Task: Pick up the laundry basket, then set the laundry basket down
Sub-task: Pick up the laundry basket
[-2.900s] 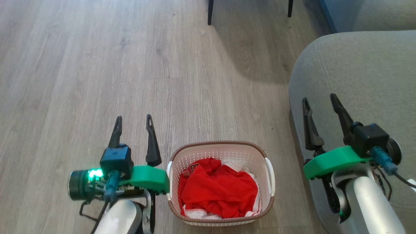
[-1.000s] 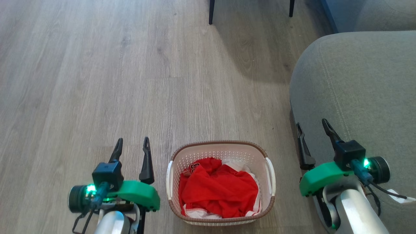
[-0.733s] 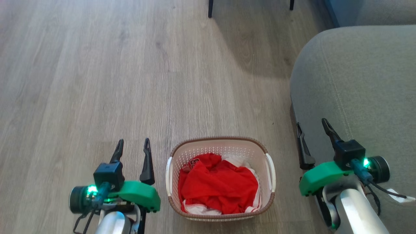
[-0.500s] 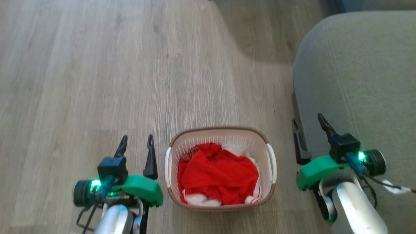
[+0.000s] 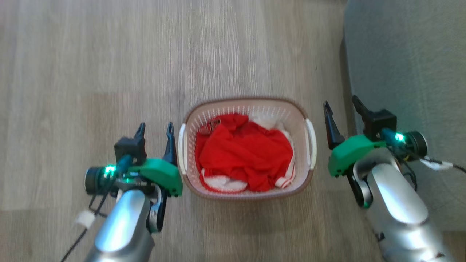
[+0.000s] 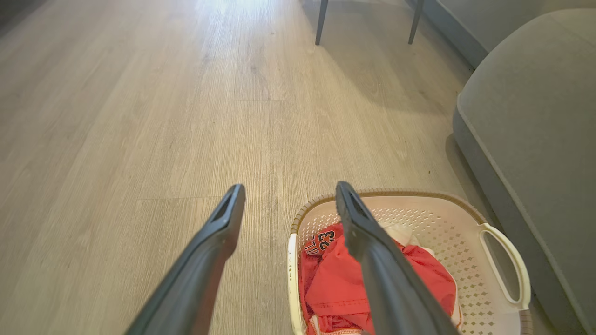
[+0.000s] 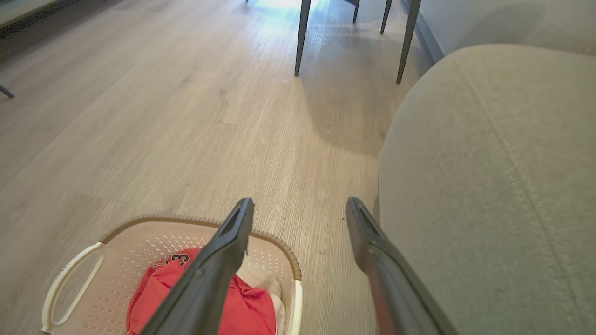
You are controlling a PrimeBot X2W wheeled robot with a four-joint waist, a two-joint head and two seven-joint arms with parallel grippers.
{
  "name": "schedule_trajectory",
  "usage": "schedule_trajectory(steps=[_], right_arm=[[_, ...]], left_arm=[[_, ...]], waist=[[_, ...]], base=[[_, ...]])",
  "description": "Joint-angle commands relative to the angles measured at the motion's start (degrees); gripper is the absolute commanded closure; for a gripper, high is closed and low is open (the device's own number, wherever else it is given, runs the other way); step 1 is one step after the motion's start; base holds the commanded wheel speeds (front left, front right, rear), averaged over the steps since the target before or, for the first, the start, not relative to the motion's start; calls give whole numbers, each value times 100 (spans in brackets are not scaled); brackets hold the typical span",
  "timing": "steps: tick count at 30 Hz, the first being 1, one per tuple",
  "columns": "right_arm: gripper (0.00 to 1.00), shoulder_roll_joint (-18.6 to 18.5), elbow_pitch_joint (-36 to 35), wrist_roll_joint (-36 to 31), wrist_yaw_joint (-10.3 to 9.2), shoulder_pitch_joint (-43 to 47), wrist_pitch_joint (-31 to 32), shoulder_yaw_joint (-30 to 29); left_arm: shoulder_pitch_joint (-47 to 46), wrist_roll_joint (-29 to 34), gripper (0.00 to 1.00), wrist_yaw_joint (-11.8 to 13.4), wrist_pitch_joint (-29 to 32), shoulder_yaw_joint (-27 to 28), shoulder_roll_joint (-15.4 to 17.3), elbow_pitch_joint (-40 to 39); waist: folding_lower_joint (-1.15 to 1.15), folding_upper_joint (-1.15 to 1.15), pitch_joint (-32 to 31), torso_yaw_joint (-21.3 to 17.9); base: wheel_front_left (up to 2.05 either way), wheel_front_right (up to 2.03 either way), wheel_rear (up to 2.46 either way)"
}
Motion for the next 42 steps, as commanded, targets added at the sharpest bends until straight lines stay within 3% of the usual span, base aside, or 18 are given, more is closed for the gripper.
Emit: schedule_trajectory(steps=[1,14,28,36,42], right_arm=[[0,-16,-21,53,41,-180,-69,163],[0,42,1357,499,41,-1218,-69,251],[0,130,2863,699,41,-2191,28,565],[0,145,3028,1643,41,-2376,572,1329],[0,146,3241,1912,41,-2580,803,1624]], left_arm=[[-251,-27,0,-26,-30,128,35,26],[-1412,-74,0,-229,-30,-285,35,1534],[-2464,-818,0,-676,-30,-1087,35,3095],[-2895,-1282,0,-696,140,-1688,35,3669],[-3082,-1522,0,-818,358,-2014,35,3774]], waist=[[-3,0,391,8],[-3,0,1453,23],[-3,0,2214,-46],[-3,0,2506,-38],[-3,0,2686,-41]], base=[[0,0,0],[0,0,0],[0,0,0],[0,0,0],[0,0,0]])
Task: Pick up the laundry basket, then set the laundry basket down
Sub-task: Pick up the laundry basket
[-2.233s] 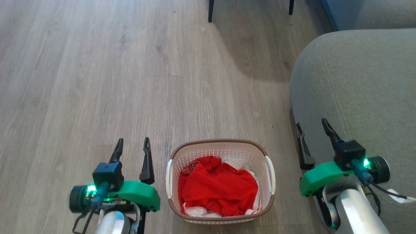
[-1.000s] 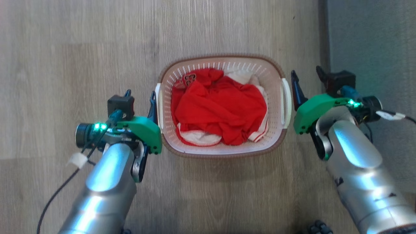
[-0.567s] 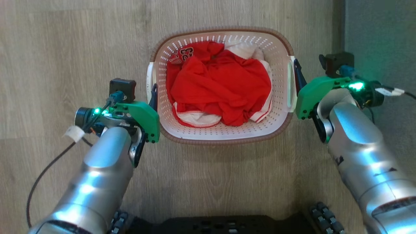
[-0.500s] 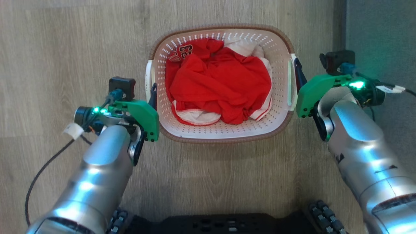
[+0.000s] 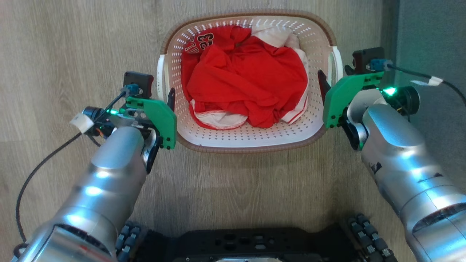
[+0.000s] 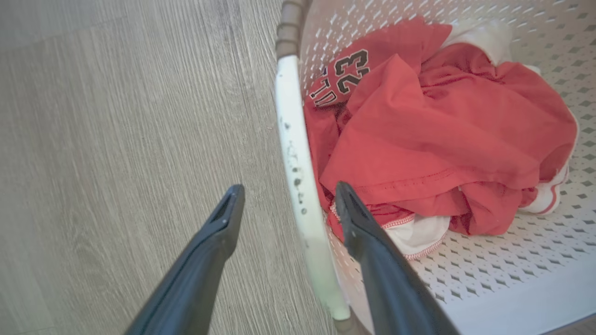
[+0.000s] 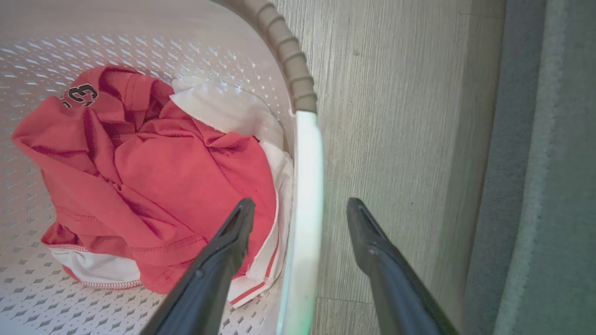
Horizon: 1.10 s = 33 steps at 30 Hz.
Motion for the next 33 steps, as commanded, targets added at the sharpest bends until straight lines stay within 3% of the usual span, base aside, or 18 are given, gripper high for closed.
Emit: schedule_trajectory(steps=[1,18,33], right_arm=[[0,112,-21,111,41,155,52,149],[0,23,152,815,41,-334,537,667],[0,-29,212,1228,41,-482,521,1107]], left_arm=[[-19,-70,0,-51,49,2,120,9],[-565,-759,0,-215,789,-652,120,-11],[-769,-1279,0,-104,864,-1136,120,-67]], waist=[[0,0,75,5],[0,0,570,103],[0,0,732,122]], base=[[0,0,0],[0,0,0],[0,0,0]])
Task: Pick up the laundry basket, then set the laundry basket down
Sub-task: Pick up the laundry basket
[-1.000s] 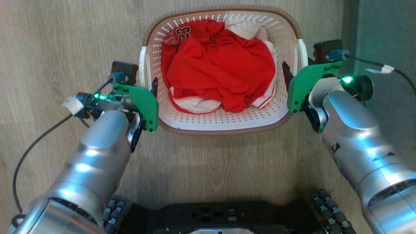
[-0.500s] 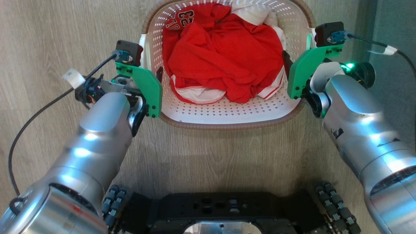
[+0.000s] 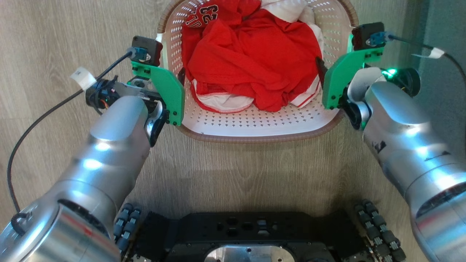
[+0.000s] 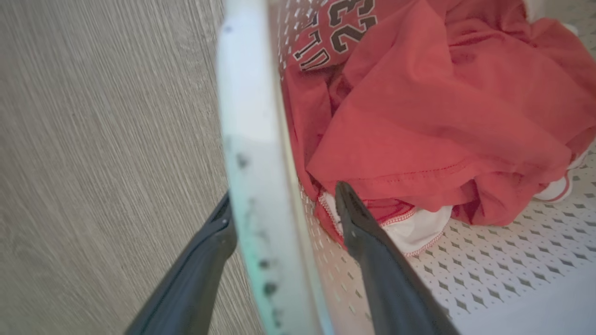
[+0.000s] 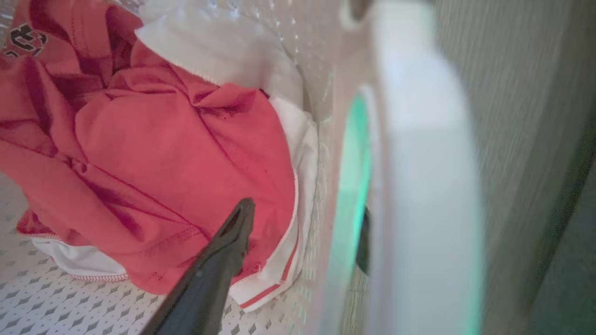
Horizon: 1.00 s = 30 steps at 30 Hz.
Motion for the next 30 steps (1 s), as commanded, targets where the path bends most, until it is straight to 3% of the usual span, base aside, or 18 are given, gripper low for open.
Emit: schedule_trajectory(steps=[1,5,6,7,8,9,19,30], right_arm=[[0,64,-11,62,41,160,-63,96],[0,63,24,150,41,127,-107,177],[0,63,27,180,41,125,-103,197],[51,64,28,204,41,121,-98,224],[78,59,18,223,41,112,-125,248],[100,51,14,249,41,106,-147,265],[100,-9,60,423,41,64,-199,465],[100,-125,121,509,41,79,19,873]], left_arm=[[28,-70,0,69,-8,-23,122,-44],[20,-249,1,132,-15,-98,122,-51],[18,-289,29,146,-15,-122,122,-54],[17,-330,69,155,5,-149,122,-54],[12,-357,100,157,20,-190,122,-59],[4,-395,100,173,-2,-209,122,-68],[-38,-711,100,195,45,-444,122,-74],[32,-1021,100,-7,326,-856,122,-152]], waist=[[0,0,11,2],[0,0,29,9],[0,0,31,12],[0,0,33,14],[0,0,36,16],[0,0,38,22],[0,0,45,61],[0,0,-179,100]], base=[[0,0,0],[0,0,0],[0,0,0],[0,0,0],[0,0,0],[0,0,0],[0,0,0],[0,0,0]])
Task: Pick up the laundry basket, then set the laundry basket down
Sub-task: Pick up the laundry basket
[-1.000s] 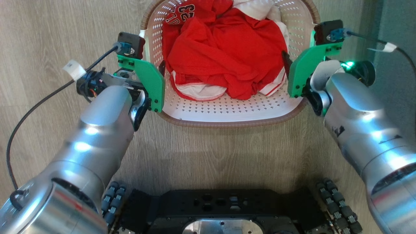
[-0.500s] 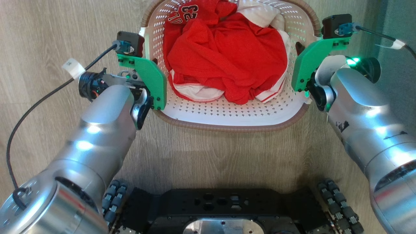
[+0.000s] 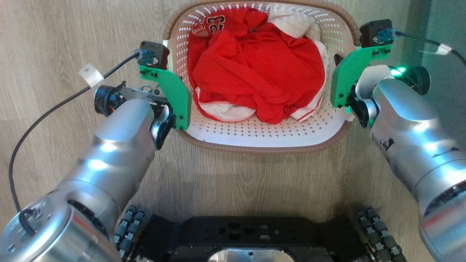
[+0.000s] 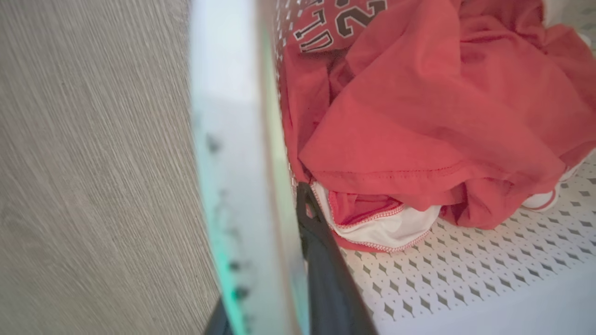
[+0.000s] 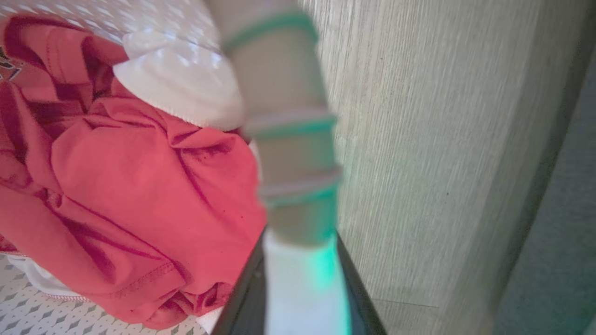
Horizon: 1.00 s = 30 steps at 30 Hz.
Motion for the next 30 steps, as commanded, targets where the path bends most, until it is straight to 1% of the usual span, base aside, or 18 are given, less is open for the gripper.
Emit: schedule_trajectory(steps=[1,7,14,15,19,22,30], right_arm=[[100,48,-26,-56,41,285,75,221],[100,-90,-60,24,41,393,673,585],[100,-220,-229,368,41,639,1408,878],[100,-243,-287,475,41,727,1617,967],[100,-210,-422,737,41,920,2023,1114],[100,-187,-490,888,41,979,2207,1210],[100,-58,-531,1231,41,1263,2668,1483]], left_arm=[[95,-4,100,-59,16,-30,127,-108],[203,-133,100,-271,426,-360,127,-184],[409,-324,100,-421,840,-666,127,-247],[474,-395,100,-449,976,-733,127,-263],[636,-603,100,-486,1366,-818,127,-293],[742,-722,100,-498,1641,-885,127,-293],[1065,-901,100,-503,2024,-1068,130,-446]], waist=[[0,0,-74,12],[0,0,-475,58],[0,0,-1181,134],[0,0,-1381,150],[0,0,-1796,175],[0,0,-2076,181],[0,0,-2863,195]], base=[[0,0,0],[0,0,0],[0,0,0],[0,0,0],[0,0,0],[0,0,0],[0,0,0]])
